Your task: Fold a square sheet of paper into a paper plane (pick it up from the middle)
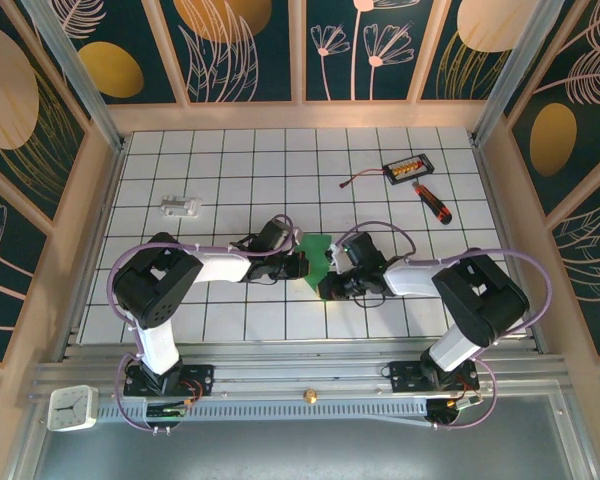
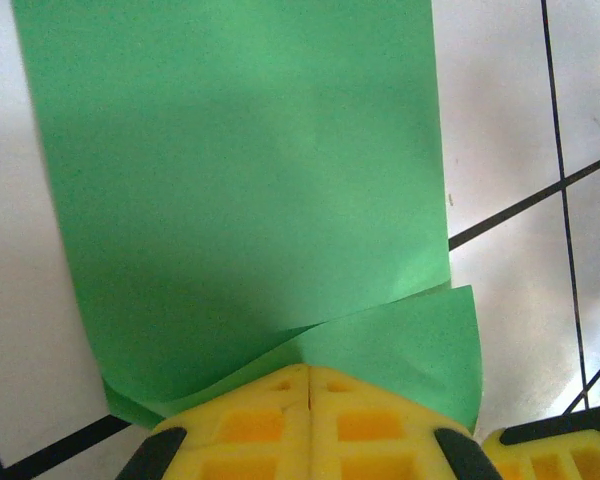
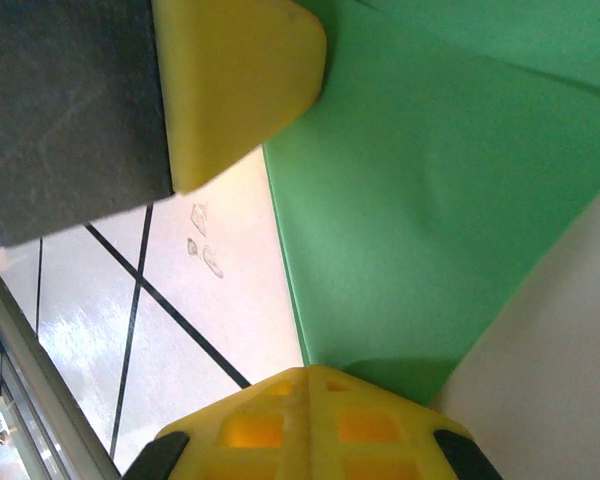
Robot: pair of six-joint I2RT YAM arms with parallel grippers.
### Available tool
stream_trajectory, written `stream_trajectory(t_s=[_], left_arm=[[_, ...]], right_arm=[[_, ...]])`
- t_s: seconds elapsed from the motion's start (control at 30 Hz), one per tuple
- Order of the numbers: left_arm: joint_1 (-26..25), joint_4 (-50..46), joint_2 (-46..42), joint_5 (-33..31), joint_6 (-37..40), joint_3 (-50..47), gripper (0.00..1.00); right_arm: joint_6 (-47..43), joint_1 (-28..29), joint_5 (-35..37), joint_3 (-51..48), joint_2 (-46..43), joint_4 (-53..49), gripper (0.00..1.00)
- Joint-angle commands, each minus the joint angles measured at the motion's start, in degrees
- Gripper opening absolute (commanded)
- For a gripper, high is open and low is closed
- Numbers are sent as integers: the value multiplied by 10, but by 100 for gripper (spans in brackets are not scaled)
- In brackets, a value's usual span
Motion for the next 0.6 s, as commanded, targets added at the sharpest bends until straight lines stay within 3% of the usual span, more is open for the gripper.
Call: stream_trajectory(t_s=[0.0,0.37,0.57], left_arm=[[9,-63,23,-46,16,-2,0],[8,-63,27,-46,16,-3,0],[8,-62,28,-42,15,-1,0]], right_arm=[[16,17,24,-43,-9,-122,0],[19,15,27,-27,-90,-156,0],[24,4,-14,22,-102,-104,0]])
